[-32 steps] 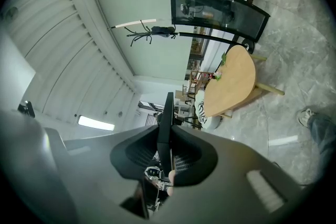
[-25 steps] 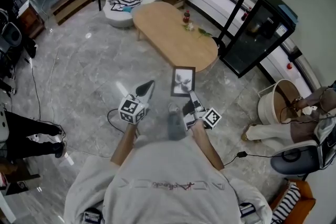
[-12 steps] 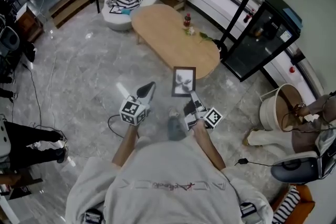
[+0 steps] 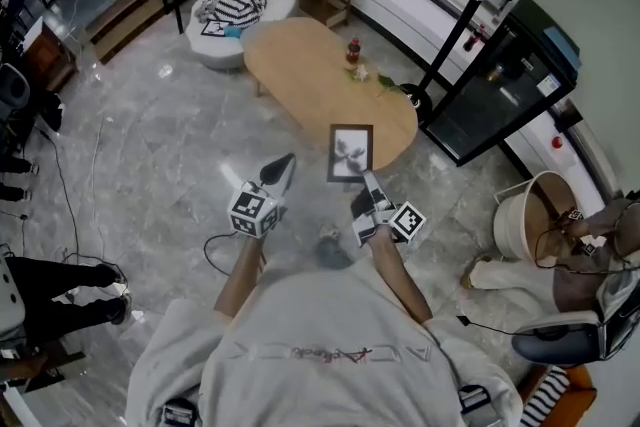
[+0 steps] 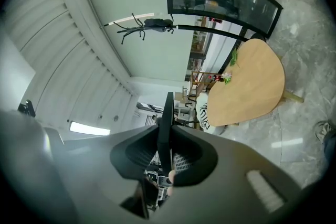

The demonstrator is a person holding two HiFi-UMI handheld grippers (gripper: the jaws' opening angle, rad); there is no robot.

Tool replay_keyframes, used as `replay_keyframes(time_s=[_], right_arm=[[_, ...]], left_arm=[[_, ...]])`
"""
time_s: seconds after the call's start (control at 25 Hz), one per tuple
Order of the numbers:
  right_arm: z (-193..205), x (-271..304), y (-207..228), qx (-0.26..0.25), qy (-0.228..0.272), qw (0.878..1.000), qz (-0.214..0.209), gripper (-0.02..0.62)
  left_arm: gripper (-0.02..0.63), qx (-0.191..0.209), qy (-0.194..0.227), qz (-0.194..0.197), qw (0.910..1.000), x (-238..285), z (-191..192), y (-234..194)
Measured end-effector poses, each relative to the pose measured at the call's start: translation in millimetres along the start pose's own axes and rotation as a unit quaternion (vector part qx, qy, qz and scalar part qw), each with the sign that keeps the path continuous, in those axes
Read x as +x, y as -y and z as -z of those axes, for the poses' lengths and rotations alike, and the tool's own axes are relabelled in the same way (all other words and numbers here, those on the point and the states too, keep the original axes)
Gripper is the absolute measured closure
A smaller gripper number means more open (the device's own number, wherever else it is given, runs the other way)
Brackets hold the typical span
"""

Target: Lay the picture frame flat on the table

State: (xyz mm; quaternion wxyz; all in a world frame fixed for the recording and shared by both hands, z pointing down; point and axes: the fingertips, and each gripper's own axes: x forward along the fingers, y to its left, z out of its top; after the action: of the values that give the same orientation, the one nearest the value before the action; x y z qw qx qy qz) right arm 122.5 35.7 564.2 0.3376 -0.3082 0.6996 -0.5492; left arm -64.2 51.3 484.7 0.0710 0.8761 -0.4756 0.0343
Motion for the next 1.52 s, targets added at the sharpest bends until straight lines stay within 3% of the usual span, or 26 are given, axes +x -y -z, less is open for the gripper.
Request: replay_keyframes(time_s=[1.08,1.52], right_arm=[[-115,149,40,0.003,-0.029,1.000,-0.005,0.519],[-121,169,59,0.011,-0.048,0.999,0.001,0.520]], left_arm=[[0.606,0.002,0.003,-0.018,0.9998,160,-27,-81],[0.606,-0.007,-0.006,-0.038,0.9992,177,-20,-98]])
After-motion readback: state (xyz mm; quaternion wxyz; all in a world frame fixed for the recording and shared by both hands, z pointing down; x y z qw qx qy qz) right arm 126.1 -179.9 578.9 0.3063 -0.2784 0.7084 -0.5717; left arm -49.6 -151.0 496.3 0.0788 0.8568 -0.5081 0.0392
